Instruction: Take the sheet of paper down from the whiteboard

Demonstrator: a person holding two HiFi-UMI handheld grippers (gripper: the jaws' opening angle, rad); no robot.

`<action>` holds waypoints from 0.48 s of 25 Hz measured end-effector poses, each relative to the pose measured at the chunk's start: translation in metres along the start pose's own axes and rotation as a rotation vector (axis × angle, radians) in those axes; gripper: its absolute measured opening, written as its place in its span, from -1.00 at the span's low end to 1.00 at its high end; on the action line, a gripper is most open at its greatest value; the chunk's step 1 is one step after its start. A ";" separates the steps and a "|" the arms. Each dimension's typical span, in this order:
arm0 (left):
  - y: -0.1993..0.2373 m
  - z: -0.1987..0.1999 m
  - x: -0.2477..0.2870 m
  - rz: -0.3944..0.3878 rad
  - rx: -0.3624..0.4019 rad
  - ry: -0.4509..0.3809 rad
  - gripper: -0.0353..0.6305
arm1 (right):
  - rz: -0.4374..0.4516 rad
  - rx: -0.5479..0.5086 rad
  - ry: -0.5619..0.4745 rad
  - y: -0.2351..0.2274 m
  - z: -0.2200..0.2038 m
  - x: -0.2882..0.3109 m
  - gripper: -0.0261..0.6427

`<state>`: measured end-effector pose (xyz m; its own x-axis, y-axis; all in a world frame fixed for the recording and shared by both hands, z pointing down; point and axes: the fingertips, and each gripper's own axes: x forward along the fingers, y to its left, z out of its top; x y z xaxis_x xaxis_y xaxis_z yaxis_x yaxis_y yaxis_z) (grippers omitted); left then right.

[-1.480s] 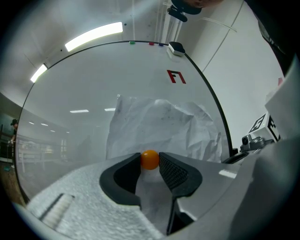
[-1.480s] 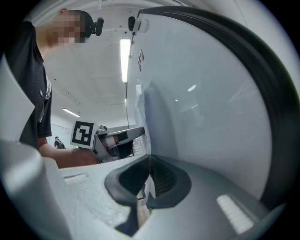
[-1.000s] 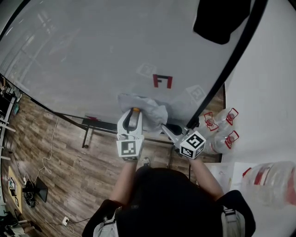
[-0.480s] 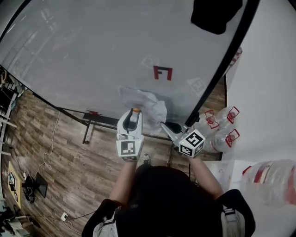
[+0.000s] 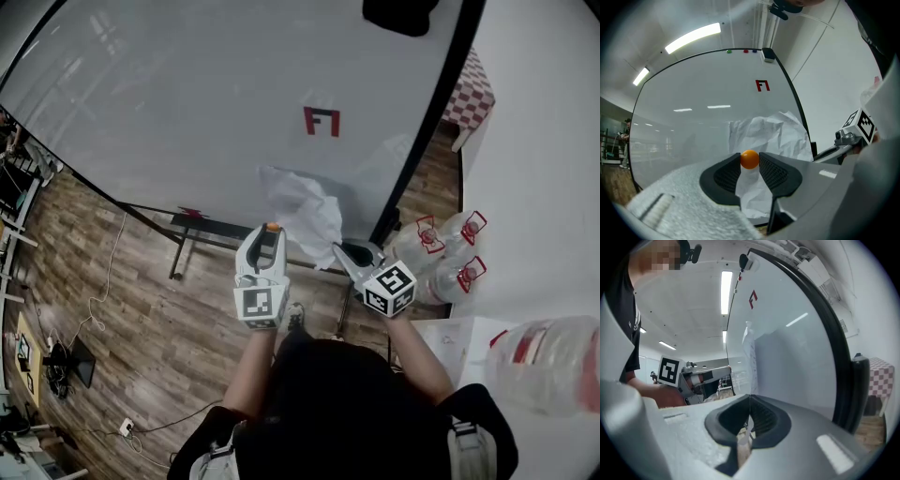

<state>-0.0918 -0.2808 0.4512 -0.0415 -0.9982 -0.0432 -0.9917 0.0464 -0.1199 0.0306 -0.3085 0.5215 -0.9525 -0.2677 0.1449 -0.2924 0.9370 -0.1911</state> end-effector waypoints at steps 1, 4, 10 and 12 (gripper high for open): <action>0.000 -0.004 -0.006 0.010 -0.001 0.008 -0.49 | -0.003 0.005 0.004 0.001 -0.002 -0.003 -0.91; -0.001 -0.010 -0.023 0.028 -0.006 0.032 -0.49 | 0.009 0.034 0.012 0.006 -0.009 -0.009 -0.91; 0.007 -0.018 -0.058 0.056 0.000 0.061 -0.49 | 0.017 0.059 0.013 0.023 -0.021 -0.011 -0.91; 0.014 -0.018 -0.067 0.056 -0.003 0.063 -0.49 | 0.016 0.052 0.012 0.032 -0.022 -0.008 -0.91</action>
<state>-0.1049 -0.2144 0.4701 -0.1045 -0.9945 0.0123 -0.9879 0.1023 -0.1162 0.0309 -0.2716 0.5351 -0.9561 -0.2498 0.1531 -0.2815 0.9282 -0.2432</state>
